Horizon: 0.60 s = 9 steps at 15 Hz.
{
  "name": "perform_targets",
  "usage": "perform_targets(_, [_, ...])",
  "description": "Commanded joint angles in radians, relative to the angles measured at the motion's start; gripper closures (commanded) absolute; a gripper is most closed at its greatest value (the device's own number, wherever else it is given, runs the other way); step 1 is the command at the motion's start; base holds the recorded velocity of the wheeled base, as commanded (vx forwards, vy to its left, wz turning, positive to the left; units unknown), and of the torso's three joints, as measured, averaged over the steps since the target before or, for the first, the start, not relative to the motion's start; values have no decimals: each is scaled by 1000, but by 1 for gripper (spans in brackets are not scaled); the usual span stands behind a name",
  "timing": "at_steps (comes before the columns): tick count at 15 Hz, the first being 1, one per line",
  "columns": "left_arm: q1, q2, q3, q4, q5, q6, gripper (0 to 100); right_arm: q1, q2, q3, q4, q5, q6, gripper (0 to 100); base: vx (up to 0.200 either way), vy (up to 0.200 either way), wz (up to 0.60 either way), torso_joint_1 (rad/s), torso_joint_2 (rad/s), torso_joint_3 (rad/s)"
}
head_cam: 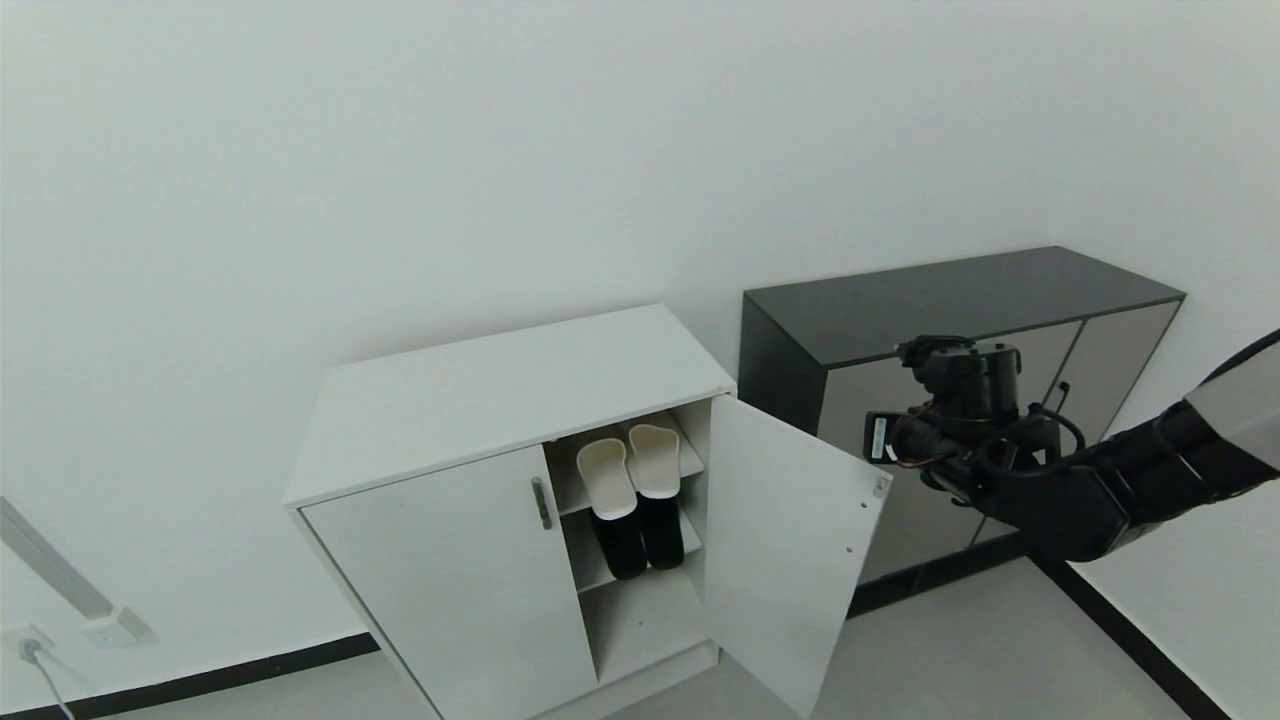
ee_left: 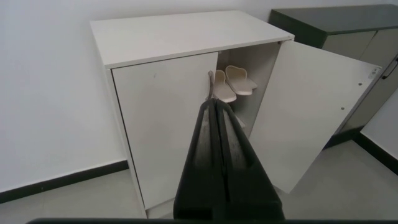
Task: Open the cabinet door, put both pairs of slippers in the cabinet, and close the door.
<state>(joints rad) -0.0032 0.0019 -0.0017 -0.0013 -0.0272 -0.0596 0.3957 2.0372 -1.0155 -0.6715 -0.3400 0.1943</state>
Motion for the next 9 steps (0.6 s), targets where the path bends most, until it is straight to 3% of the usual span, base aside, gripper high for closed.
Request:
perform_targets(1, [0,0,0,0,0,0,100,-11,47,-5,-2,6,1,100,0,0,0,0,0,0])
perform_targets(9, [0,0,0,0,0,0,100,-46,126,-37,-7,55,31,100,0,0,0,0,0,0])
